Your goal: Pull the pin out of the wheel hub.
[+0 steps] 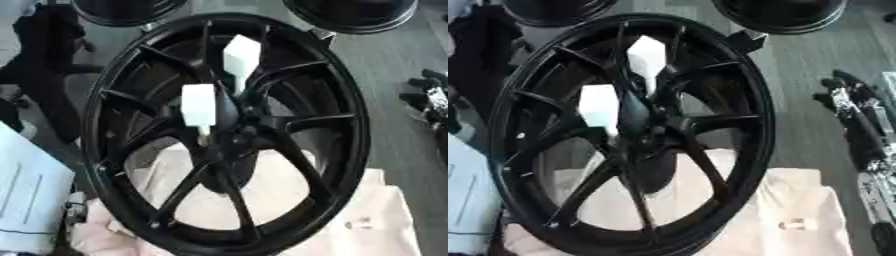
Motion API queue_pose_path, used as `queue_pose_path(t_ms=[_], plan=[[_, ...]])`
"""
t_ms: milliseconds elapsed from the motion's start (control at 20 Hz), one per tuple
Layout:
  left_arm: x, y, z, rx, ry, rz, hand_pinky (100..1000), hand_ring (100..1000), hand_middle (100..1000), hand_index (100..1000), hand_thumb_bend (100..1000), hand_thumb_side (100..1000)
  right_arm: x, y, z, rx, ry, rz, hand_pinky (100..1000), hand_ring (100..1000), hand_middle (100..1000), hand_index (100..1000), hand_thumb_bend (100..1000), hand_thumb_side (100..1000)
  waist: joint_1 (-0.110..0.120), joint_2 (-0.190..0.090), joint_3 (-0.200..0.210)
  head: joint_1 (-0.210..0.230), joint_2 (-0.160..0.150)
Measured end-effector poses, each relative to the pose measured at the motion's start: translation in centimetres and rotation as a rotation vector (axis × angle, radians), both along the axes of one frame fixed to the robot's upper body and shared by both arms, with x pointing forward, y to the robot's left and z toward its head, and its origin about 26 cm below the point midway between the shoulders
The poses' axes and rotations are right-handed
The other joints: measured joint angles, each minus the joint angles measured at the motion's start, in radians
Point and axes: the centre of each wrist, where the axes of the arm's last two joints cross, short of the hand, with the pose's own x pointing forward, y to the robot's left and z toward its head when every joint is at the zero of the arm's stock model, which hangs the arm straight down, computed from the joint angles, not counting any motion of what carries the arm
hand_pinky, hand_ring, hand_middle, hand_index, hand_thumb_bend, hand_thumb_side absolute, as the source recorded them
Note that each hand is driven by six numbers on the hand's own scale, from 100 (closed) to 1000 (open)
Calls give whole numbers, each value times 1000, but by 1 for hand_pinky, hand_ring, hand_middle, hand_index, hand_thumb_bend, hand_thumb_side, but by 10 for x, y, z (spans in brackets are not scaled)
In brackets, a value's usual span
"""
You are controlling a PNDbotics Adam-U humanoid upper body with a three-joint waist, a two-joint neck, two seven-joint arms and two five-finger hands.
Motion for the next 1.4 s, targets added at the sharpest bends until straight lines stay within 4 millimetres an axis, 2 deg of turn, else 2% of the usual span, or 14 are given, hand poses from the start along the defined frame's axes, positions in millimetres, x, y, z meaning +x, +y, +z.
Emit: queue_pose_path(t_ms=[150,300,450,700,850,1050,1400], plan=[[1,-5,26,130,-25,-38,606,798,756,735,429,556,-1,-3,1,-11,-3,-11,917,755,792,891,100,574,10,0,6,-13,0],[5,-17,52,293,-25,-85,627,803,761,745,440,559,-3,-9,1,-30,3,-27,917,754,791,891,100,573,25,0,10,-24,0],[8,-28,73,469,-3,-119,653,811,768,757,461,561,-4,-13,2,-47,4,-35,916,754,790,891,100,573,31,0,12,-28,1],[8,-48,107,766,38,-144,707,815,782,787,463,622,-6,-16,2,-64,10,-41,915,752,789,890,100,575,41,-1,11,-26,1],[1,-57,118,917,89,-171,749,824,801,816,454,693,-6,-17,3,-69,12,-41,914,752,789,890,100,576,43,-2,3,-20,2],[-14,-70,125,1079,163,-238,767,827,807,828,467,725,-6,-15,3,-75,18,-31,914,752,789,890,100,577,49,-2,-2,-10,4],[-43,-85,140,1249,221,-394,758,805,793,821,474,723,-3,-11,5,-86,20,-8,914,752,788,889,100,579,52,-4,-18,13,10]])
